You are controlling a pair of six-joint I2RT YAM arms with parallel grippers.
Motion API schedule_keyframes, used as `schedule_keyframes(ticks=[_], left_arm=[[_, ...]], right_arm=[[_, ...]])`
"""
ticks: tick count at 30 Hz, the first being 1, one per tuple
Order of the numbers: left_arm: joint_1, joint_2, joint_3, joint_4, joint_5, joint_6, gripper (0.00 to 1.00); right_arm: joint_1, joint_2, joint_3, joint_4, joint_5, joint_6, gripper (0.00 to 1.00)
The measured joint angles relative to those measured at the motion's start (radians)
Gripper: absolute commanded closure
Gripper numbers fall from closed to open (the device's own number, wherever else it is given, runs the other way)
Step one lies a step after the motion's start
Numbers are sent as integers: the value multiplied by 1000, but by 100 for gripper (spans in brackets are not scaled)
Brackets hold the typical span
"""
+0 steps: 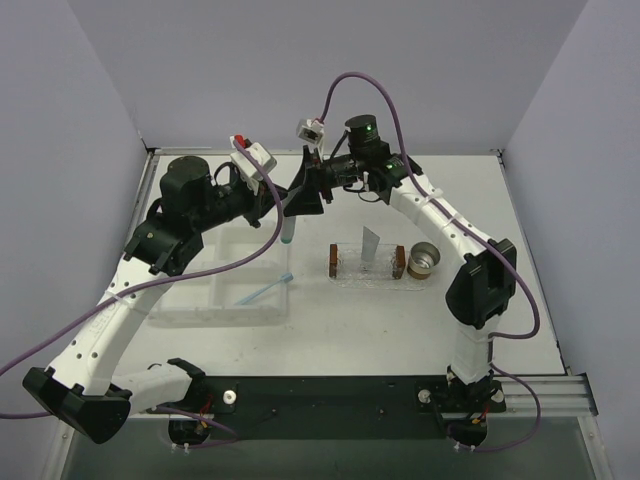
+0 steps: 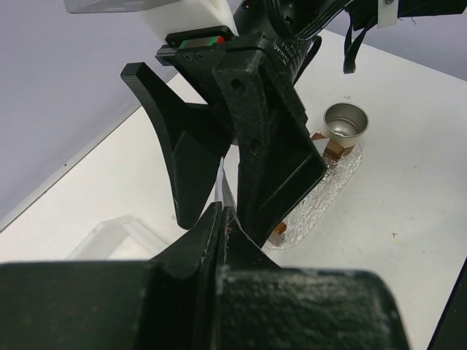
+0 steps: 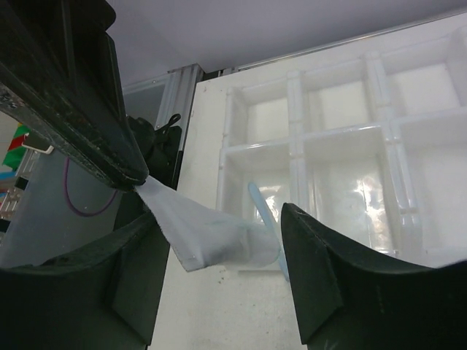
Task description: Prepare toiletry sets of a toothbrush and toothpaste on the tray
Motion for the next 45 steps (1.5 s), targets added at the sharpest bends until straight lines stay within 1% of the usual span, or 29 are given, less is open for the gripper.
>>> schedule_keyframes(ticks=[2, 3, 5, 6, 8, 13, 17, 19, 20, 23, 24, 27, 31, 36, 42, 45], left_arm=[[0, 0, 0, 0, -2, 1, 100], [1, 0, 0, -1, 0, 0, 100], [1, 0, 0, 0, -1, 2, 100], [1, 0, 0, 4, -3, 4, 100], [4, 0, 0, 5, -10, 7, 100], [5, 0, -1, 1, -24, 14, 100], [4, 0, -9, 0, -32, 24, 100], [-1, 3, -10, -4, -40, 30, 88], [-2, 5, -10, -5, -45, 32, 75], [0, 10, -10, -5, -62, 42, 54], [6, 9, -10, -3, -74, 44, 50], [43, 8, -10, 3, -123, 50, 43], [113, 6, -10, 6, -159, 40, 42], [193, -8, -25, 21, -164, 10, 42], [217, -19, -70, 31, -159, -9, 42], [223, -23, -98, 40, -156, -21, 42]], right_arm=[[6, 9, 11, -3, -14, 5, 61], [7, 10, 13, -5, -18, 5, 71], [11, 10, 14, -7, -20, 2, 82], [12, 10, 14, -13, -25, 0, 93], [16, 10, 14, -23, -35, 0, 100], [18, 9, 14, -41, -32, -11, 100], [19, -7, 5, -78, 6, -59, 100], [22, -25, -5, -111, 50, -104, 100], [23, -35, -8, -125, 75, -124, 100], [28, -68, -25, -158, 161, -179, 100], [27, -85, -40, -167, 196, -196, 100], [15, -148, -107, -200, 290, -245, 100], [-9, -229, -207, -201, 396, -274, 100], [-52, -316, -347, -135, 465, -260, 100], [-93, -393, -504, -26, 517, -237, 100], [-99, -415, -557, 10, 528, -233, 100]])
